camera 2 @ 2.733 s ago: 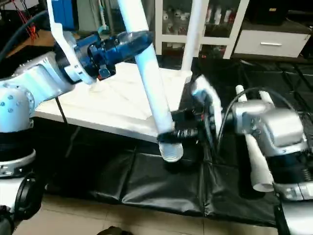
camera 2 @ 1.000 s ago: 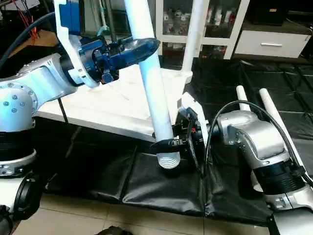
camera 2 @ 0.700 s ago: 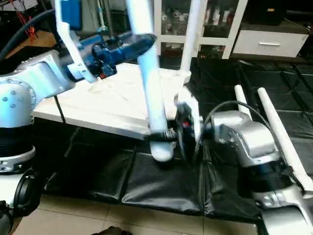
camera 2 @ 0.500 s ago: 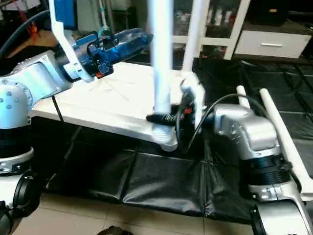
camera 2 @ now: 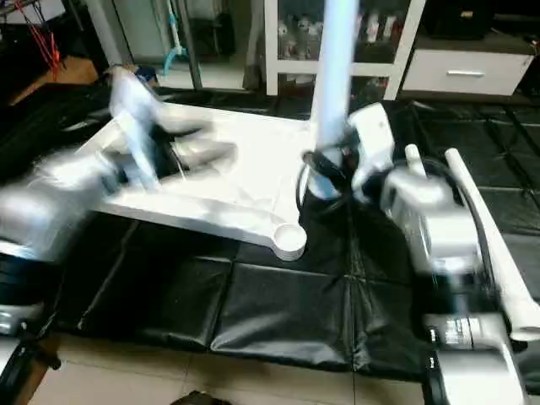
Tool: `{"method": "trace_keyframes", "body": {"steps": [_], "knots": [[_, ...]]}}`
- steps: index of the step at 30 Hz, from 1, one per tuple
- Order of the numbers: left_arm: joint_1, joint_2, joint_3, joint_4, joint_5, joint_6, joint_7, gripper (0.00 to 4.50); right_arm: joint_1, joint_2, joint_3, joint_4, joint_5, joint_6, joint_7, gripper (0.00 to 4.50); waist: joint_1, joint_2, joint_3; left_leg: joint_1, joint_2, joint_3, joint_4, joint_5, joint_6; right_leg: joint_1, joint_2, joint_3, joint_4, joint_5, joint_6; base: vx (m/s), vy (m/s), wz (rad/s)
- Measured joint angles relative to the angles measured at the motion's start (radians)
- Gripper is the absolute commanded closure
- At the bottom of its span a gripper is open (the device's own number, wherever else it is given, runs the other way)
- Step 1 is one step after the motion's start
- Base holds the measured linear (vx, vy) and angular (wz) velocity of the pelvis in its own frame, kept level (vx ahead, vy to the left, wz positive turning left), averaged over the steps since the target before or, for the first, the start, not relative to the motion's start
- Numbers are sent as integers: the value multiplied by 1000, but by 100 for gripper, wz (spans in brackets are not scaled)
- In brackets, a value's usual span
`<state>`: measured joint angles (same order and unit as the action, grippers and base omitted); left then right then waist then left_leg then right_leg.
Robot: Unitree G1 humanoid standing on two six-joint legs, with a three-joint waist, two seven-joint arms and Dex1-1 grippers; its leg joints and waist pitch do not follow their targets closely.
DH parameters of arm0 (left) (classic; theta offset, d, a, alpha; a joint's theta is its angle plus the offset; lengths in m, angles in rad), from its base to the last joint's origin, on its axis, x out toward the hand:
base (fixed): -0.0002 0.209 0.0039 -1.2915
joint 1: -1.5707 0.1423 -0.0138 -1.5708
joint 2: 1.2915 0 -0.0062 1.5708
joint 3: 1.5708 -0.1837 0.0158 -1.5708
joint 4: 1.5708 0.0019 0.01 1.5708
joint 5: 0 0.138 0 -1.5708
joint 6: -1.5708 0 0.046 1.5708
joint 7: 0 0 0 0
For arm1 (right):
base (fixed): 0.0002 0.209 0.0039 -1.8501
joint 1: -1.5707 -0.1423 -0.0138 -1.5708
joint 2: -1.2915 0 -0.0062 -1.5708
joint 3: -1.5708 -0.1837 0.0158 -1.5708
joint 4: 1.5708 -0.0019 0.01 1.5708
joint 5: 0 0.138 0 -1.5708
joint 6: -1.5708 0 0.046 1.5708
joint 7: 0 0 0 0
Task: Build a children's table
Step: Pick table leg
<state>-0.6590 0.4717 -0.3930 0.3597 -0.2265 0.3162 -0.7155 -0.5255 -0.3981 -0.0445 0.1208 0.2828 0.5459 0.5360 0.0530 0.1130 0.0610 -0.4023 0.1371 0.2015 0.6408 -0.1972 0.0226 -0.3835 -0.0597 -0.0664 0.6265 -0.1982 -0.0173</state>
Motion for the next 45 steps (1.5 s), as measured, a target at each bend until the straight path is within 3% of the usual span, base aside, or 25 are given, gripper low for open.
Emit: {"method": "trace_keyframes", "body": {"steps": [4, 11, 15, 20, 27, 30, 32, 36, 45], "knots": [[14, -90, -50, 132, 59, -103, -54, 63, 49, 19, 13, -74, 4, 20, -13, 259, -20, 6, 1, -1, 0, 0, 0, 0, -1, -1, 0, -1, 1, 1, 1, 0, 0, 0], [-70, -120, -95, 426, 176, -328, -88, 63, 131, -6, 23, -223, 25, 71, -3, 259, -55, 17, -4, 2, 0, -1, 0, 0, 0, 1, 0, -1, 1, 1, 1, 0, 0, 0], [-98, -133, -106, 538, 230, -381, -81, 63, 133, -8, 22, -236, 26, 91, -4, 259, -72, 17, -3, 2, 0, -1, 0, 0, 0, 1, 0, -1, 1, 1, 0, 0, 0, 0], [-151, -99, -108, 626, 280, -416, -79, 63, 133, -22, 26, -250, 29, 110, 6, 259, -80, 17, -3, 2, 0, -1, 0, 0, 0, 1, 0, -1, 1, 1, 0, 0, 0, 0], [-136, -78, -69, 636, 260, -423, -190, 135, 121, -25, 55, -251, 29, 114, 27, 259, -68, 13, -2, 1, 0, -1, 0, 0, 0, 1, 0, -1, 0, 1, 0, 0, 0, 0], [-135, -78, -66, 645, 281, -452, -186, 142, 99, -19, 63, -226, 27, 114, 39, 259, -63, 9, -3, 1, 0, -1, 0, 0, 0, 1, 0, -1, 0, 1, 0, 0, 0, 0], [-132, -80, -65, 647, 290, -457, -181, 179, 95, -19, 65, -225, 26, 113, 40, 259, -59, 7, -3, 1, 0, -1, 0, 0, 0, 1, 0, -1, 0, 1, 0, 0, 0, 0], [-132, -88, -67, 641, 313, -454, -161, 206, 94, -16, 80, -216, 25, 108, 42, 259, -50, 4, -3, 2, 0, -1, 0, 0, 0, 1, 0, 0, 0, 1, 0, 0, 0, 0], [-110, -87, -49, 577, 333, -407, -181, 266, 83, -7, 94, -193, 23, 101, 62, 259, -50, 1, -3, 2, 0, 0, 0, 0, 0, 1, 0, 0, 0, 1, 0, 0, 0, 0]]}}
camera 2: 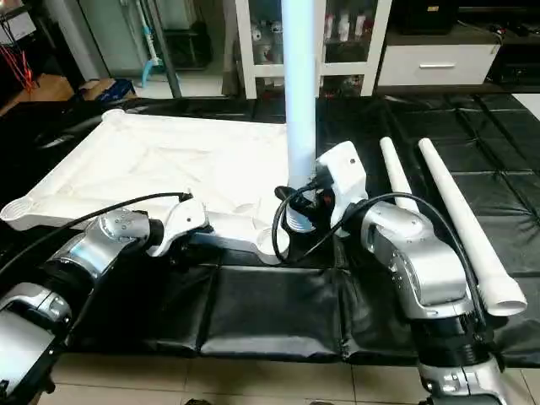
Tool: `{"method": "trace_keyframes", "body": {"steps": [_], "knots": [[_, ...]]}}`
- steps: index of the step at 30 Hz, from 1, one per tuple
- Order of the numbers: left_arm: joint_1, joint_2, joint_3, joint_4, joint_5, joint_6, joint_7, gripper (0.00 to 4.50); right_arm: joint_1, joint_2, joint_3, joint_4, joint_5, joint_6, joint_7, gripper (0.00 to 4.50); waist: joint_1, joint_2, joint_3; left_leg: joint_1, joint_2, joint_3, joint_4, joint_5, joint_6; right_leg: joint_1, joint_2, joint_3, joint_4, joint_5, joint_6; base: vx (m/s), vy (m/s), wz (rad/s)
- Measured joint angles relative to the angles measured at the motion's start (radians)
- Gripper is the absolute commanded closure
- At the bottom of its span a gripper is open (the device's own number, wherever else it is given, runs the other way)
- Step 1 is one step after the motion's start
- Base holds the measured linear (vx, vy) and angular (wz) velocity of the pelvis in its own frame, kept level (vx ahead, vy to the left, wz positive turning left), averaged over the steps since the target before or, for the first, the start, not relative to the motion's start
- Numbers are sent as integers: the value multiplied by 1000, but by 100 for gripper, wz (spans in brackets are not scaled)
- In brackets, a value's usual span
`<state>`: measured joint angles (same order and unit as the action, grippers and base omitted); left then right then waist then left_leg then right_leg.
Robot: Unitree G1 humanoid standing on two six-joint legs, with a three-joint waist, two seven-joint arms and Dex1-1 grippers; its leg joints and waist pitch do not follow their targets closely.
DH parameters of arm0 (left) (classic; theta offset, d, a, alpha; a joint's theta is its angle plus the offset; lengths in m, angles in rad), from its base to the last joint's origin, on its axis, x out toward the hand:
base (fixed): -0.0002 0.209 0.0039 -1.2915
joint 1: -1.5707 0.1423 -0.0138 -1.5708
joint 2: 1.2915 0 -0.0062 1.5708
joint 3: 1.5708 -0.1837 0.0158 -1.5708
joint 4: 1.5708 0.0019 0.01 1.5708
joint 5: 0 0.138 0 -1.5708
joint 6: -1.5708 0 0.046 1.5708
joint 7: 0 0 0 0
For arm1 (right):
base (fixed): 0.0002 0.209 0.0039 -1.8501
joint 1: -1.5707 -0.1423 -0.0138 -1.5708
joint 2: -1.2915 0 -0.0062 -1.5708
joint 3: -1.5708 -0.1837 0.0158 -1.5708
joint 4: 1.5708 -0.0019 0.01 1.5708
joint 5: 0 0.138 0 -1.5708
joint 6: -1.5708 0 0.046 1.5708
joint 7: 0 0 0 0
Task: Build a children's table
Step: Pick table leg
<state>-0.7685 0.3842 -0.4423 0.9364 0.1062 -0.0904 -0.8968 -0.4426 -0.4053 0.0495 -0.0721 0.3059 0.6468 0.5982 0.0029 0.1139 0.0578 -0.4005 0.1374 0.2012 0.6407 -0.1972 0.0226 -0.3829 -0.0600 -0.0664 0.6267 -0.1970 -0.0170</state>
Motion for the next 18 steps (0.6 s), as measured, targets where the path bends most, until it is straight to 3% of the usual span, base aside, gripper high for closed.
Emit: {"method": "trace_keyframes", "body": {"steps": [10, 16, 18], "knots": [[35, 4, 6, -81, 10, 50, -15, 322, 0, -2, 0, 1, -2, -12, 17, 259, -3, 0, 0, 0, 0, 0, 0, 0, 0, 0, 0, 0, 0, 0, 0, 0, 0, 0], [119, 41, 22, -235, 5, 114, -38, 355, 0, 1, 1, 6, -1, -20, 18, 259, -14, 0, 0, 1, 0, 0, -1, 0, 0, -1, 0, 0, 0, 0, 0, 0, 0, 0], [187, 78, 36, -335, 1, 114, -57, 366, 0, 10, 2, 7, 0, -21, 19, 259, -24, 0, 0, 1, 0, 0, -3, 0, 0, -2, 0, 1, 0, 0, 0, 0, 0, 0]]}}
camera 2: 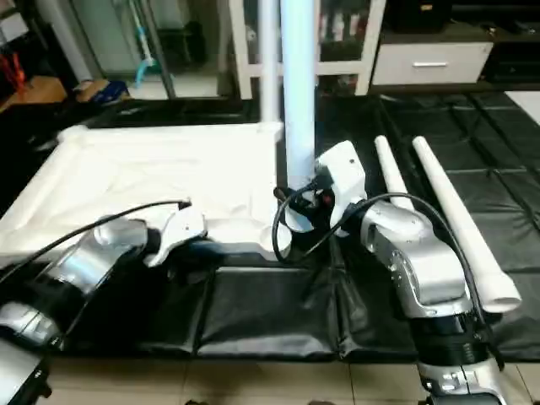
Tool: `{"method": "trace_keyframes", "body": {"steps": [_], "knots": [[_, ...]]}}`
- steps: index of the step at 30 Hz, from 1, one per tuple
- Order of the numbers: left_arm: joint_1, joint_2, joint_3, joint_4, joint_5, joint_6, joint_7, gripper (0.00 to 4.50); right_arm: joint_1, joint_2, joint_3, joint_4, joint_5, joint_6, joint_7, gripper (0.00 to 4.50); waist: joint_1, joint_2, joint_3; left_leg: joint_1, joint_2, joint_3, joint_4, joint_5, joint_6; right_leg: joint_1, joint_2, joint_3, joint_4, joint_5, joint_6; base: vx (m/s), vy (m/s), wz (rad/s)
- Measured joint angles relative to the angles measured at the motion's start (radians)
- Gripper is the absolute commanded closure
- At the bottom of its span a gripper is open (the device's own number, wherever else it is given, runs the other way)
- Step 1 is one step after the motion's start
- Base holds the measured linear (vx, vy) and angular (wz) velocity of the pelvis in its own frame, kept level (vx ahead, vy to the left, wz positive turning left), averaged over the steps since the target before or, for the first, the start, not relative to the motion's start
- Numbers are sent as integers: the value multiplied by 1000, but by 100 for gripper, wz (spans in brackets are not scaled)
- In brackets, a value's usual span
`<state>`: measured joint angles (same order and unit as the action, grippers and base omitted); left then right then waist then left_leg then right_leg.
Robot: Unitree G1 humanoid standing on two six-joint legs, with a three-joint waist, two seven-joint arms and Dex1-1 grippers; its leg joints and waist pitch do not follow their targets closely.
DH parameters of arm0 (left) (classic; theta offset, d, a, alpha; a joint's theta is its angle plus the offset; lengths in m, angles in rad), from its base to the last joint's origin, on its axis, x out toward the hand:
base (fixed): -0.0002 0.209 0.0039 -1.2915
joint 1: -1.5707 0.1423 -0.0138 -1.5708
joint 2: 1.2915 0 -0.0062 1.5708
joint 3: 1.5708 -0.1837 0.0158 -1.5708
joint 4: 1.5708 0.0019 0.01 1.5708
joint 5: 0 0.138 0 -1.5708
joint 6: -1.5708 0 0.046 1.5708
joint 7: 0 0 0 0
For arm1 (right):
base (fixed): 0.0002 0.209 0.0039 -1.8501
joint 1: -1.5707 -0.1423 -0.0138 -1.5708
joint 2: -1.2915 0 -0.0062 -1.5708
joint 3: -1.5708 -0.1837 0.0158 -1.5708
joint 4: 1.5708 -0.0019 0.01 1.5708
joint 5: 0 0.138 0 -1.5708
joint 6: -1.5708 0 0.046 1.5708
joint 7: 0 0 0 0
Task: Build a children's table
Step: Pick table leg
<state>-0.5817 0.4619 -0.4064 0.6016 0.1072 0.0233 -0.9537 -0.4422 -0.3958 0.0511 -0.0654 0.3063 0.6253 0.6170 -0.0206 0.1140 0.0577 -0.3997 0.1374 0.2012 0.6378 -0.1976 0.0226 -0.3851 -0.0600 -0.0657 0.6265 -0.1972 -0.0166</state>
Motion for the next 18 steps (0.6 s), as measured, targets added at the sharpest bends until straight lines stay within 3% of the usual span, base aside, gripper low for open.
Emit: {"method": "trace_keyframes", "body": {"steps": [8, 18], "knots": [[188, 82, 7, -285, -13, 22, -35, 410, 21, 10, -6, 38, 20, -4, 25, 259, 2, 1, -2, 4, 0, 0, -2, 0, -1, 1, 0, 0, 0, -2, 2, 0, 0, 0], [278, 77, 34, -427, 24, 124, 22, 424, 53, 52, -25, 52, 75, -6, 47, 259, -3, -1, -1, 13, 0, 0, -3, 0, -1, 2, -2, 1, 0, -5, 7, 0, 0, 0]]}}
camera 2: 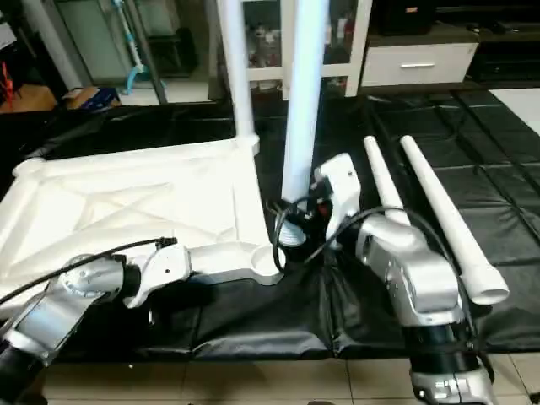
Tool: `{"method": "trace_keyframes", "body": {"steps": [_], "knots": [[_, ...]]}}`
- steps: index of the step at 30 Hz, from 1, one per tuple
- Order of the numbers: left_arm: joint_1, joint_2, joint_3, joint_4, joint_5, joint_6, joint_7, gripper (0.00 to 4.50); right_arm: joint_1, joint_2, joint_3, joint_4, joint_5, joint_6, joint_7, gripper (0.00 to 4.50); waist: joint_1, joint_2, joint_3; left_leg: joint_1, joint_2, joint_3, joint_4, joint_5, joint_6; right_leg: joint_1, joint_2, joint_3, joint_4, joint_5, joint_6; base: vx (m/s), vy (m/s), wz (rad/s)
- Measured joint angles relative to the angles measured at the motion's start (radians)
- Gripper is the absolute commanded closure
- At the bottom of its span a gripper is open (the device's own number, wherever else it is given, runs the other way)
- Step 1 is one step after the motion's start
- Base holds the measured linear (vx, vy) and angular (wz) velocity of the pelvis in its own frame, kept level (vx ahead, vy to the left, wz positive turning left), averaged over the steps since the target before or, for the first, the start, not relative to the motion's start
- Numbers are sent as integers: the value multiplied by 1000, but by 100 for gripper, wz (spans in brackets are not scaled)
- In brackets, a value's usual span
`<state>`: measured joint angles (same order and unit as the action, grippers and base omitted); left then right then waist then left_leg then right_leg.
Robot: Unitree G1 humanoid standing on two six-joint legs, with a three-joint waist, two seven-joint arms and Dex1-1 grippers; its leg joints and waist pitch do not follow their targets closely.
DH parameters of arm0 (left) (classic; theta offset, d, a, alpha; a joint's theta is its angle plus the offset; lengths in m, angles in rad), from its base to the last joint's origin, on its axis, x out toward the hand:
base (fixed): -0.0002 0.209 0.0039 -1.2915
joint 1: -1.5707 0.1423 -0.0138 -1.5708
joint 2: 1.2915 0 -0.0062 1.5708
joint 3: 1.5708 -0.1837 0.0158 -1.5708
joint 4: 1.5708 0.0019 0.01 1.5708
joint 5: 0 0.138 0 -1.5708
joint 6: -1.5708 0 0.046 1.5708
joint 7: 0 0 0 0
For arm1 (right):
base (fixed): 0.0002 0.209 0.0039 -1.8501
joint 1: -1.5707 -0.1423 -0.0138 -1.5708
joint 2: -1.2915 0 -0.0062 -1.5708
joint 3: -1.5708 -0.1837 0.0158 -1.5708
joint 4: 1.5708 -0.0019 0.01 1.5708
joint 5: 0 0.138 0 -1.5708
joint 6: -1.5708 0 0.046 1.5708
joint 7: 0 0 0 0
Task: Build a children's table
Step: Pick table leg
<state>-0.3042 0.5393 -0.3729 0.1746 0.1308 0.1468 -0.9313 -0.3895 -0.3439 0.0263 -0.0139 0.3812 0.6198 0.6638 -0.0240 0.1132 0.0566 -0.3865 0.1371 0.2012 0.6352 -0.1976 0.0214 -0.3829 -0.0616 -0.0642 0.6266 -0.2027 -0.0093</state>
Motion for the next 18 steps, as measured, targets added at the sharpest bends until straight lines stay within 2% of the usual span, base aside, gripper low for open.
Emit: {"method": "trace_keyframes", "body": {"steps": [7, 8, 9, 11, 13, 18], "knots": [[13, 0, 3, -18, 17, 14, 22, 431, 0, 19, -18, 1, 17, -1, 0, 259, -3, -1, 1, 2, 0, -2, 0, 0, 0, -2, 0, 0, -4, 0, 0, 0, 0, 0], [18, 3, 7, -26, 19, 16, 22, 377, 0, 18, -21, 2, 17, -2, 0, 259, -5, -1, 1, 2, 0, -2, 0, 0, 0, -2, 0, 0, -6, 0, 0, 0, 0, 0], [22, 2, 12, -34, 11, 26, 20, 363, 0, 18, -21, 2, 17, -3, 0, 259, -7, -1, 1, 1, 0, -2, 0, 0, 0, -2, 0, 0, -7, 0, 0, 0, 0, 0], [28, -2, 28, -45, -20, 51, 18, 360, 0, 17, -21, 2, 17, -6, 0, 259, -9, -1, 1, 1, 0, -2, -1, 0, 0, -3, 0, 0, -11, 0, 0, 0, 0, 0], [29, -17, 41, -55, -51, 71, 5, 336, 1, 16, -21, 2, 17, -10, 0, 259, -7, -4, 2, 0, 0, -2, -1, 0, 0, -3, 0, 0, -12, 1, -2, 0, 0, 0], [8, -74, 43, -62, -76, 66, 10, 292, 0, 18, -21, 2, 17, -12, 0, 259, 10, -4, 3, 0, -1, -1, -3, 0, 0, -2, 0, 0, -14, 6, -10, 0, 0, 0]]}}
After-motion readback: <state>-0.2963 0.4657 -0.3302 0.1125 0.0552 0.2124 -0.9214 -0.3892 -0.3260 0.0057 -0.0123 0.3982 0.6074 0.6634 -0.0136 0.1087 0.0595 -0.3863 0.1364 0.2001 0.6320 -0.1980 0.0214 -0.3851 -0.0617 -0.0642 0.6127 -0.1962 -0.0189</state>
